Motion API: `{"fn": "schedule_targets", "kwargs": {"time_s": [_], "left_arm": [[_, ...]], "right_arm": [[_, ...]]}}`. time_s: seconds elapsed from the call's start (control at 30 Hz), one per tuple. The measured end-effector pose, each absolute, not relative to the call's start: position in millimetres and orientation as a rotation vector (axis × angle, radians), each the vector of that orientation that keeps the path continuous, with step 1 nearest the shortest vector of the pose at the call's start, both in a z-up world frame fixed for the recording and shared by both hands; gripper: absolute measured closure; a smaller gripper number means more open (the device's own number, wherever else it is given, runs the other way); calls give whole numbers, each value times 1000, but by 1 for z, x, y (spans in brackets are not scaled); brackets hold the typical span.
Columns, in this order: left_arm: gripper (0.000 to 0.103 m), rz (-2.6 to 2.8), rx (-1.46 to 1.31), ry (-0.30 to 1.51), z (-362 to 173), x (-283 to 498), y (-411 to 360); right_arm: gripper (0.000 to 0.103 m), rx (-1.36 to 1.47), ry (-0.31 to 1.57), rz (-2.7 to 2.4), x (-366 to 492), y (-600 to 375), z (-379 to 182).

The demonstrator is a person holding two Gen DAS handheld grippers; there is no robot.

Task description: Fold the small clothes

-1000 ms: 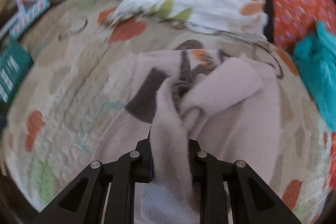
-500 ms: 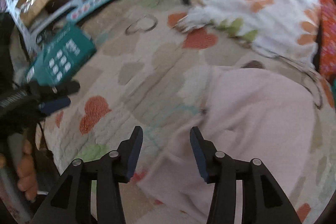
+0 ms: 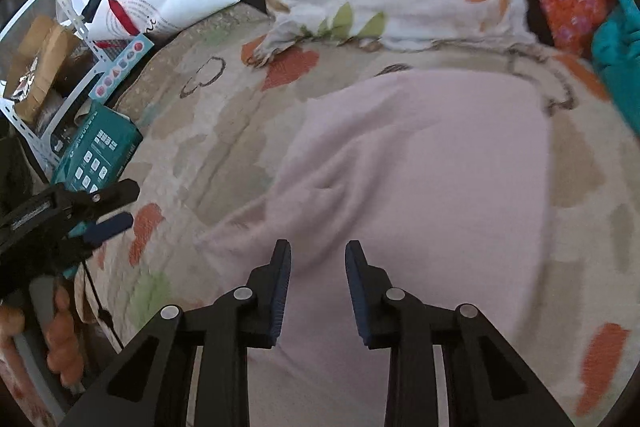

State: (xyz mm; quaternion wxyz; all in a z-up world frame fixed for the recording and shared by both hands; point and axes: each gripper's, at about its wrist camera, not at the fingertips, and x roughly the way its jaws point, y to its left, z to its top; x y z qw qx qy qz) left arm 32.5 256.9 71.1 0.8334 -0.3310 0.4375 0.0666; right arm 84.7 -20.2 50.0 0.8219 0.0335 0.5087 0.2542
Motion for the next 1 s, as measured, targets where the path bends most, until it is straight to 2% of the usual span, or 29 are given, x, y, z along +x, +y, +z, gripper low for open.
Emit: {"fn": "schedule_targets", "kwargs": {"time_s": [0.13, 0.33, 0.5, 0.53, 0.57, 0.63, 0.73, 0.77, 0.83, 0.87, 0.93, 1.0], "left_arm": [[38, 154, -701, 908, 74, 33, 262], [38, 94, -618, 957, 64, 45, 234], [38, -15, -535, 1025, 48, 60, 192], [38, -30, -512, 1039, 44, 63, 185], [38, -42, -484, 1054, 40, 65, 177], [38, -60, -432, 1089, 30, 68, 163], [38, -66, -403, 1128, 17, 69, 154], [40, -74, -413, 1139, 14, 69, 153], [73, -126, -465, 1149, 10, 68, 155], [92, -139, -475, 1156, 11, 67, 155], [93, -128, -463, 1133, 19, 61, 156], [94, -136, -473, 1112, 31, 49, 158]], "right_arm": [[69, 66, 1174, 647, 81, 16, 17], [69, 11, 1256, 834, 40, -5, 24], [68, 42, 1091, 707, 13, -80, 61], [61, 48, 1059, 649, 11, -94, 65], [47, 55, 1025, 557, 12, -111, 68], [34, 108, 1009, 442, 16, -140, 62], [33, 210, 1055, 428, 24, -156, 37], [33, 252, 1062, 437, 25, -159, 26], [34, 348, 1087, 489, 29, -161, 9], [42, 399, 1111, 524, 32, -159, 1], [78, 450, 1152, 564, 39, -154, -7], [83, 501, 1170, 598, 38, -159, -1]]}}
